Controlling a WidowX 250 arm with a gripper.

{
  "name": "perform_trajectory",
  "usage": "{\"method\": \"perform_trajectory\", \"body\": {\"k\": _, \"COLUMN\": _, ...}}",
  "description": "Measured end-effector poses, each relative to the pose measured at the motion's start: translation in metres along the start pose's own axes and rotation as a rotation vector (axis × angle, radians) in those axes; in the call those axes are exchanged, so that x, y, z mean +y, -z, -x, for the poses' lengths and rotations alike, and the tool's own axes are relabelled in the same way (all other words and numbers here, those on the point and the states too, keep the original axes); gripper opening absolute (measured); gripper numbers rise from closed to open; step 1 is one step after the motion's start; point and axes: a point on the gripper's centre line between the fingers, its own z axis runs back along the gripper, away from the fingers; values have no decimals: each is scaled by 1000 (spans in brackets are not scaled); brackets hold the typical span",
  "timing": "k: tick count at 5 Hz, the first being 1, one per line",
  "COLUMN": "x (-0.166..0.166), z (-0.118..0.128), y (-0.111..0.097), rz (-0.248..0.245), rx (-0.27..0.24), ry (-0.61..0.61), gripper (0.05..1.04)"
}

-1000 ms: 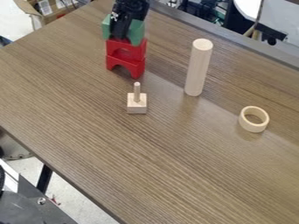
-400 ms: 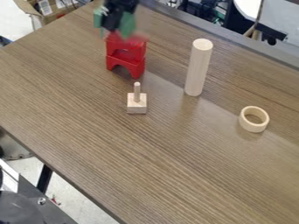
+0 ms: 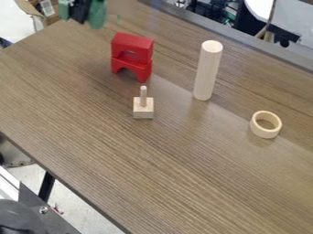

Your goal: Move the green arch to the left

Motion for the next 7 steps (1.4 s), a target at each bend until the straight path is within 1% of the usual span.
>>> {"method": "perform_trajectory", "body": {"k": 1, "x": 8, "z": -10, "y": 20, "rz": -35, "rx": 5, "ry": -17, "gripper": 596}}
{"method": "perform_trajectory", "body": {"k": 3, "x": 20, "z": 1, "y": 67, "rz": -76, "rx": -32, "ry": 64, "gripper": 596}}
{"method": "perform_trajectory", "body": {"k": 4, "x": 25, "z": 3, "y": 89, "rz": -56, "rx": -63, "ry": 120, "gripper": 649}}
{"method": "perform_trajectory", "body": {"k": 5, "x": 28, "z": -5, "y": 99, "rz": -34, "rx": -79, "ry": 144, "gripper": 863}}
{"method": "perform_trajectory", "body": {"k": 6, "x": 30, "z": -5, "y": 97, "rz": -19, "rx": -69, "ry": 142, "gripper": 1004}}
{"method": "perform_trajectory", "body": {"k": 7, "x": 26, "z": -6, "y": 75, "rz": 10, "rx": -57, "ry": 116, "gripper": 999}}
